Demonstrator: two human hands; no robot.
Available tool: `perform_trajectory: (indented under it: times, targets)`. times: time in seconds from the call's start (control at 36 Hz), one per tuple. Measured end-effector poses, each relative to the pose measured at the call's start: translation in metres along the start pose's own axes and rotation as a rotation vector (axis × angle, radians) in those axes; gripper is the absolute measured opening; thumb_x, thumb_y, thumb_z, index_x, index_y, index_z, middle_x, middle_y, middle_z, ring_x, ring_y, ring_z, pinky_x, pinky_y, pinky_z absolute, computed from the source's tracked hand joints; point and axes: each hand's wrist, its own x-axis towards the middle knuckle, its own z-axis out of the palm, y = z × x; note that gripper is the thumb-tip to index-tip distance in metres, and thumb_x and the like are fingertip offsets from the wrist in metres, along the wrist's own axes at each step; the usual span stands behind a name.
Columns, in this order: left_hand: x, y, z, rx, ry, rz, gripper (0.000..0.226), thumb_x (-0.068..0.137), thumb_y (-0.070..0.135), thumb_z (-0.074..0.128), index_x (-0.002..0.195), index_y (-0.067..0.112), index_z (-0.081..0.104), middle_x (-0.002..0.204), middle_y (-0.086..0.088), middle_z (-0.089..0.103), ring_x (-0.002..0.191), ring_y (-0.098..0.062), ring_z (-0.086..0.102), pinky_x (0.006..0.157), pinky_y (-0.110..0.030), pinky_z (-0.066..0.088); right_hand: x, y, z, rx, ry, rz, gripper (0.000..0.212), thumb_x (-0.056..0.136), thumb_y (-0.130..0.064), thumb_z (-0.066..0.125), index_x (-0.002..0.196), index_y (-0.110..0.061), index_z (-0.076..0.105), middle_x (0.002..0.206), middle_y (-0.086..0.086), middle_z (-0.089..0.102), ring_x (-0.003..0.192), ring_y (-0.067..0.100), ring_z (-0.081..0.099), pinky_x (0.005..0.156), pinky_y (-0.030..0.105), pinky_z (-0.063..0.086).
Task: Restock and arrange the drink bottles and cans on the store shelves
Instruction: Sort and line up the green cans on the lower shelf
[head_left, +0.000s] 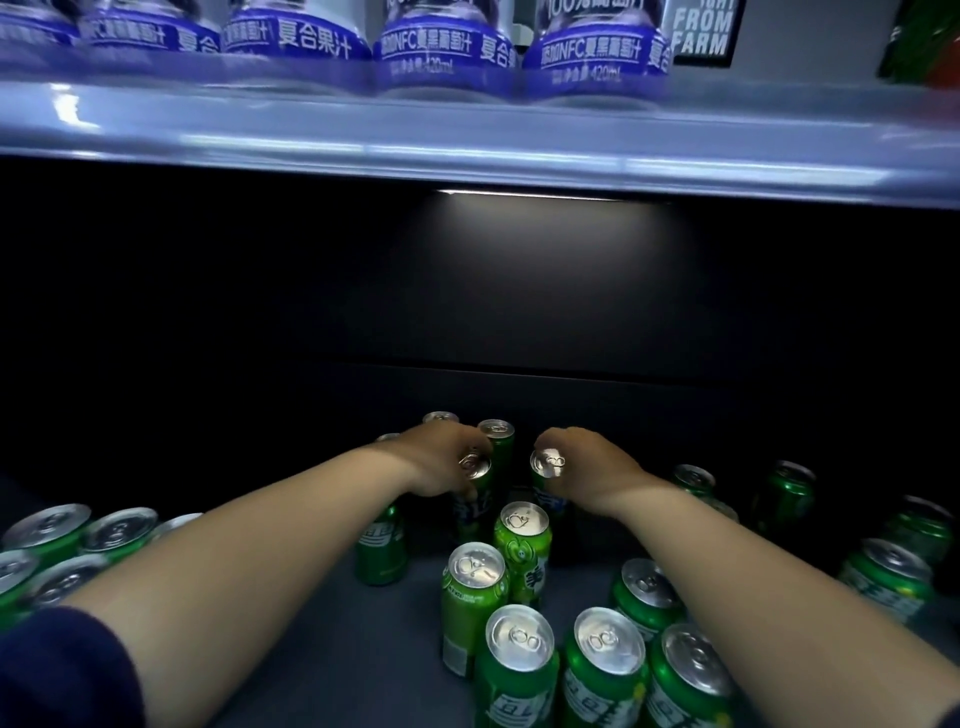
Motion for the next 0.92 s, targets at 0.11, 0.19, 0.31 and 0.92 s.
perform_trajectory:
  times: [0.11, 0.19, 0.31, 0.92]
  targets:
    - [-0.006, -0.002, -0.013, -0.182, 0.092, 0.03, 0.061, 0.074, 0.024, 0.083, 0.129, 0.037, 0.061, 0.126, 0.013, 0.063, 0.108, -0.007, 0.061, 0.095, -0.028, 0.05, -0.011, -0.007, -0.013, 0.093, 0.056, 0.003, 0.036, 0.08, -0.035, 0.071, 0.109, -0.042, 0.05, 0.103, -0.013, 0.064, 0.09, 0.016, 0.064, 0.08, 0.04, 0.056]
    - [-0.014, -0.002, -0.033, -0.235, 0.148, 0.07, 0.059, 0.074, 0.02, 0.084, 0.128, 0.033, 0.063, 0.122, 0.014, 0.065, 0.101, 0.001, 0.061, 0.086, -0.013, 0.047, -0.017, -0.022, -0.029, 0.145, 0.116, -0.062, 0.035, 0.076, -0.034, 0.072, 0.102, -0.04, 0.049, 0.094, -0.013, 0.066, 0.085, 0.014, 0.064, 0.078, 0.042, 0.056]
    - [-0.031, -0.001, -0.067, -0.246, 0.184, 0.105, 0.062, 0.074, 0.018, 0.084, 0.13, 0.031, 0.062, 0.115, 0.014, 0.065, 0.092, 0.008, 0.06, 0.077, -0.007, 0.043, -0.02, -0.054, -0.054, 0.219, 0.202, -0.127, 0.035, 0.076, -0.029, 0.075, 0.1, -0.038, 0.05, 0.091, -0.013, 0.065, 0.084, 0.01, 0.063, 0.078, 0.04, 0.054]
    - [-0.137, -0.096, -0.116, -0.246, 0.125, 0.137, 0.056, 0.077, 0.019, 0.084, 0.128, 0.025, 0.063, 0.116, 0.016, 0.064, 0.097, 0.013, 0.057, 0.075, 0.001, 0.041, -0.044, -0.201, -0.001, 0.459, 0.008, -0.214, 0.045, 0.07, -0.028, 0.08, 0.107, -0.034, 0.057, 0.101, -0.007, 0.066, 0.083, 0.011, 0.065, 0.078, 0.038, 0.057]
